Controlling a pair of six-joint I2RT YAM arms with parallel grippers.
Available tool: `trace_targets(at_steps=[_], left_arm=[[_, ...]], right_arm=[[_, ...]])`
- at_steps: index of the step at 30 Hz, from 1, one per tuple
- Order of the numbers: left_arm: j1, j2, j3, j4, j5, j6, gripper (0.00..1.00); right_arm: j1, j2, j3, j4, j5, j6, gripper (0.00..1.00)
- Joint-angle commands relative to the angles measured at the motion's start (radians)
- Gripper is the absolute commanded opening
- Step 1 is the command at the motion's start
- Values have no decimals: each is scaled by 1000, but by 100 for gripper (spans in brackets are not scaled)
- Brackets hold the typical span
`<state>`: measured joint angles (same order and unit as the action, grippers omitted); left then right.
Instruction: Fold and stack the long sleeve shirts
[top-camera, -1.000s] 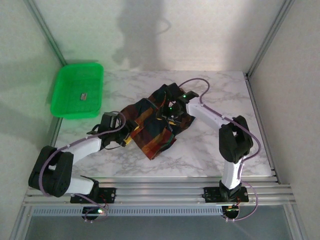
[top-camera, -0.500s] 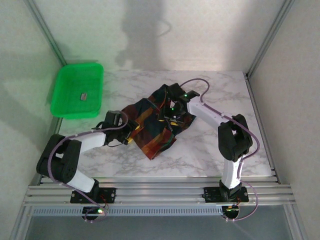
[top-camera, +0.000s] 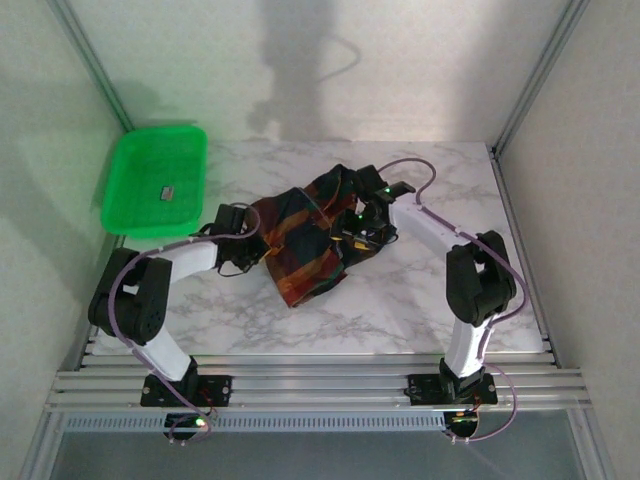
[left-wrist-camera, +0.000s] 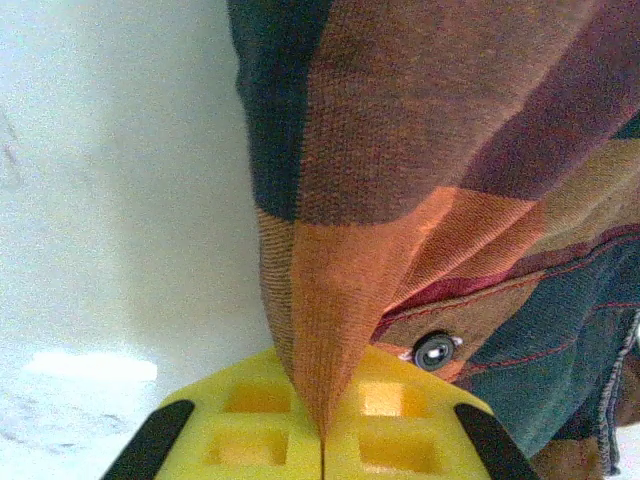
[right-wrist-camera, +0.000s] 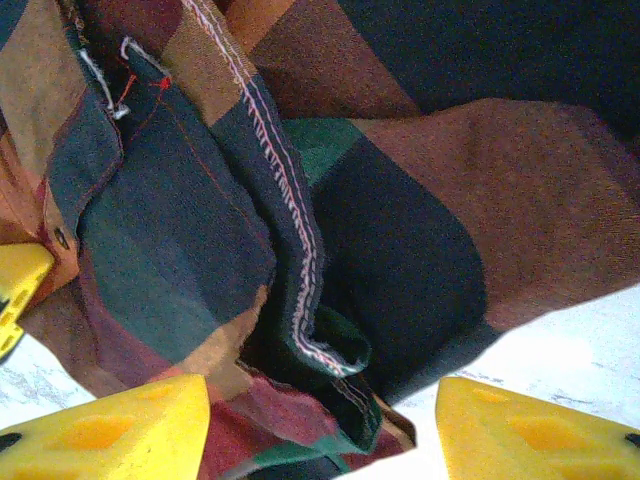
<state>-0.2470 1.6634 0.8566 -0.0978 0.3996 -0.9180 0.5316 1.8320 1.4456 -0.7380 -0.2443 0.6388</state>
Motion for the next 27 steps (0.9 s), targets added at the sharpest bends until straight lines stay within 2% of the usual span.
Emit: trace_targets(at_steps=[1, 6, 8, 10, 11, 13, 15, 17, 27], left_arm=[[12, -30, 72, -215, -125, 176, 0], [11, -115, 127, -424, -253, 331, 0], [10, -157, 150, -507, -302, 376, 0], [10, -207, 167, -583, -353, 413, 0], [10, -227, 176, -615, -373, 426, 0], [8, -263, 196, -676, -404, 449, 0], [6, -293, 221, -728, -428, 463, 0], [4, -310, 249, -758, -435, 468, 0], [-15, -248, 405, -782, -398, 499, 0]], right_arm=[[1, -44, -31, 24, -47, -24, 62], [15, -31, -51, 93, -113, 36, 62], [37, -15, -57, 149, -162, 93, 61], [82, 15, -27, 174, -161, 131, 59], [100, 33, -8, 178, -156, 147, 56], [130, 71, 15, 230, -163, 207, 45], [156, 119, 39, 295, -171, 283, 22], [181, 188, 105, 301, -174, 324, 12], [261, 511, 367, 355, -186, 511, 1]])
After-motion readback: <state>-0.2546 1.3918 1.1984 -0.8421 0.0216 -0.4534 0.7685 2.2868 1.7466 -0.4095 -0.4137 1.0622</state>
